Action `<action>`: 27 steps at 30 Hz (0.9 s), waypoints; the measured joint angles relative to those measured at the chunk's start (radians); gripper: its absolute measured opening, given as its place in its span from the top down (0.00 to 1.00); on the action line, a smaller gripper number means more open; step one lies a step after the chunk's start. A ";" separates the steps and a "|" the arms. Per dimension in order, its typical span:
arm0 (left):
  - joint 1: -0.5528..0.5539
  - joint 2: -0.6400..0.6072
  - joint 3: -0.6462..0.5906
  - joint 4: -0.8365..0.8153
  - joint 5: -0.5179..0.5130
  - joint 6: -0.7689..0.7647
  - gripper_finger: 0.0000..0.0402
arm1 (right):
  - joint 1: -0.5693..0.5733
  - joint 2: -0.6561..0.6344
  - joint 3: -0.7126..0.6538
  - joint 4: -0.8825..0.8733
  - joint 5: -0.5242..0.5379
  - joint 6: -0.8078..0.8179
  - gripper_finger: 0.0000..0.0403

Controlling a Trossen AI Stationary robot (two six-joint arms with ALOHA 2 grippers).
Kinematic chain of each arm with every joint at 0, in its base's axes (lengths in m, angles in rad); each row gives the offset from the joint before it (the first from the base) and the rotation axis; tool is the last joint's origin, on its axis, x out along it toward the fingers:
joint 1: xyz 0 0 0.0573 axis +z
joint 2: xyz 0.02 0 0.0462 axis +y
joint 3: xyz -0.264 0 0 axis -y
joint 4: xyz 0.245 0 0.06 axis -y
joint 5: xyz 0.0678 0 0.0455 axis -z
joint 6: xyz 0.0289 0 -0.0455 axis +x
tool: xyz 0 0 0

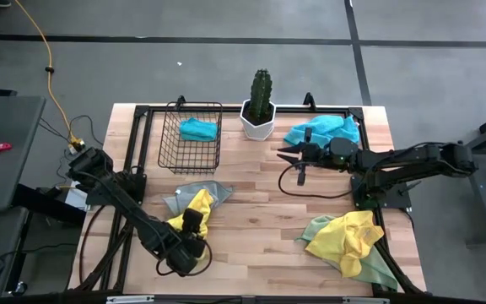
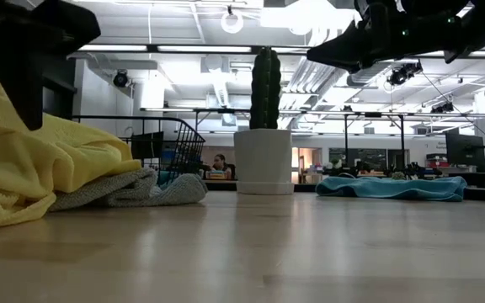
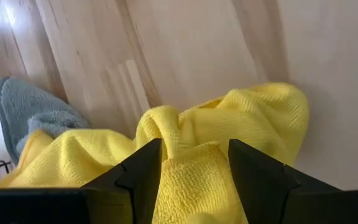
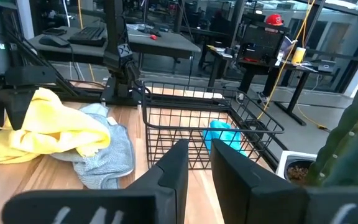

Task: Fold microfiber towels
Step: Fold the left yellow microfiber towel on the table

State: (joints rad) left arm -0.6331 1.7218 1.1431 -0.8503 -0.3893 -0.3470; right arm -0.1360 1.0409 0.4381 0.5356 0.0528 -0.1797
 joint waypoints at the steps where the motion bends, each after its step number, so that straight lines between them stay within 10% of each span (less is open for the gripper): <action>1: 0.000 0.000 0.000 0.000 0.001 0.000 0.57 | 0.000 0.000 0.000 -0.001 0.000 -0.001 0.85; 27: -0.043 -0.002 0.079 -0.086 0.058 -0.180 0.70 | -0.001 0.000 0.000 0.015 0.105 0.356 0.85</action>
State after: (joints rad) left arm -0.6765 1.7203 1.2217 -0.9358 -0.3317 -0.5270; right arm -0.1366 1.0409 0.4381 0.5507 0.1577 0.1767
